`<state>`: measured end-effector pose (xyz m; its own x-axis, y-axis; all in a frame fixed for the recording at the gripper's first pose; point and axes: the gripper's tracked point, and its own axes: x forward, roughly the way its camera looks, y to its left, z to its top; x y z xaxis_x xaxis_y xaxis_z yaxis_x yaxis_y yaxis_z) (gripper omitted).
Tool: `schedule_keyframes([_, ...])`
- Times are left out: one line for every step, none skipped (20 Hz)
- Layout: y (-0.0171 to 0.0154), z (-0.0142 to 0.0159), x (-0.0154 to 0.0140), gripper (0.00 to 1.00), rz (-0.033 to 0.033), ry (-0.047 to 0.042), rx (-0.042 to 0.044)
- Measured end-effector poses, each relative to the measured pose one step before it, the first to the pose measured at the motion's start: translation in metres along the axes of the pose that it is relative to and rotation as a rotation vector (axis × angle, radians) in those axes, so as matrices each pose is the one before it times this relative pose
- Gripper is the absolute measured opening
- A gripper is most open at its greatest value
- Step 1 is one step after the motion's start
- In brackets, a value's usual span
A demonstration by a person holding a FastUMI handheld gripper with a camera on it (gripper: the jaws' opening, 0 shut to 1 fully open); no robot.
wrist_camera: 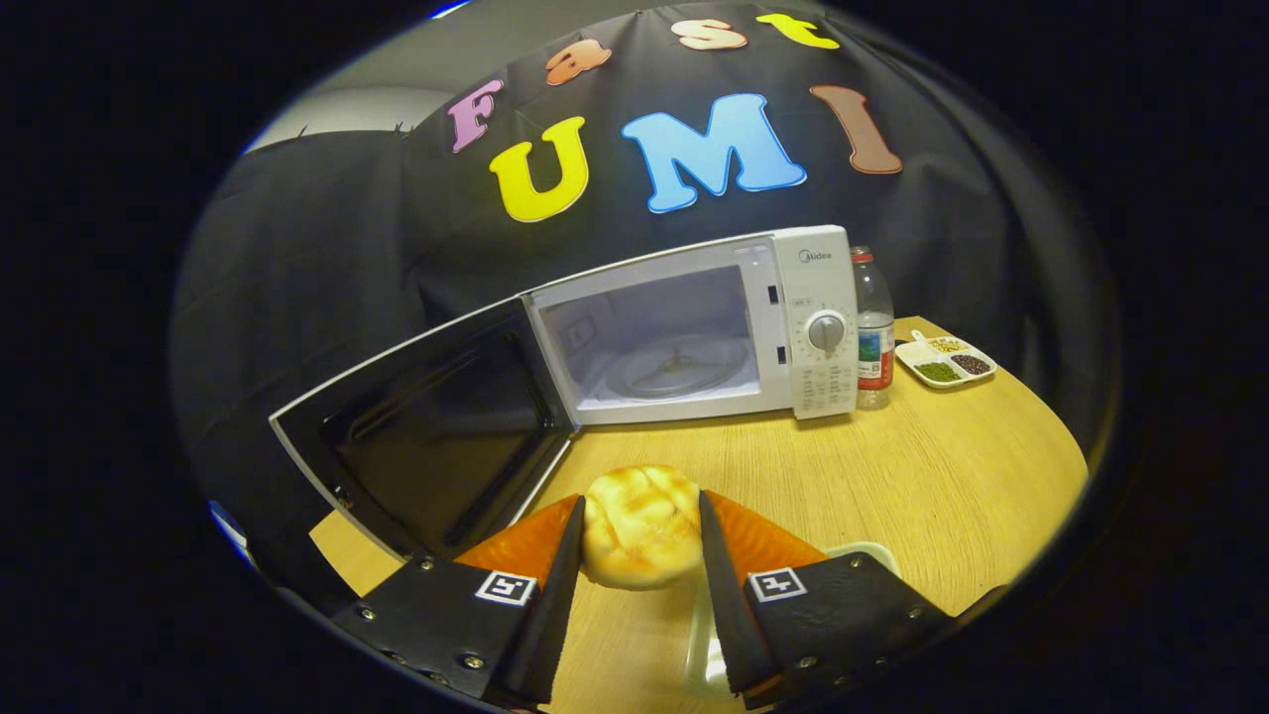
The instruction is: Open the microwave, put the food inside, and close the microwave door.
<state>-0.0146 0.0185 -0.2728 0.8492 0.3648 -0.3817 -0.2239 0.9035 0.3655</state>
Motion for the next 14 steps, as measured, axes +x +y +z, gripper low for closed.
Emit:
schedule_keyframes([0.00538, 0.00550, 0.00948, 0.63, 0.00549, -0.00400, -0.00045])
schedule_keyframes([0.00288, 0.00683, 0.01002, 0.63, 0.00027, -0.00122, -0.00490])
schedule_keyframes([0.00220, 0.00676, 0.01056, 0.63, -0.00199, -0.00357, -0.00542])
schedule_keyframes([0.00116, 0.00713, 0.01078, 0.63, -0.00300, -0.00474, -0.00167])
schedule_keyframes([-0.00043, 0.00641, 0.01258, 0.63, -0.00657, -0.00502, -0.00004])
schedule_keyframes([-0.00146, 0.00595, 0.01223, 0.63, -0.00856, -0.00356, 0.00508])
schedule_keyframes([0.00006, 0.00243, 0.01288, 0.63, -0.00195, 0.00506, 0.00291])
schedule_keyframes([0.00037, 0.00435, 0.01141, 0.63, -0.00114, 0.00274, 0.00717])
schedule_keyframes([0.00166, 0.00449, 0.01081, 0.63, 0.00264, 0.00019, 0.00305])
schedule_keyframes([0.00075, 0.00529, 0.01088, 0.63, -0.00250, -0.00460, -0.00242])
schedule_keyframes([-0.00225, 0.00264, 0.00998, 0.63, -0.01029, -0.00185, -0.00635])
schedule_keyframes([-0.00211, 0.00439, 0.01033, 0.63, -0.01408, -0.00939, -0.00591])
schedule_keyframes([-0.00045, 0.00328, 0.01200, 0.63, -0.00778, -0.00999, -0.00274])
schedule_keyframes([-0.00100, 0.00136, 0.01152, 0.63, -0.01150, -0.00315, -0.00266])
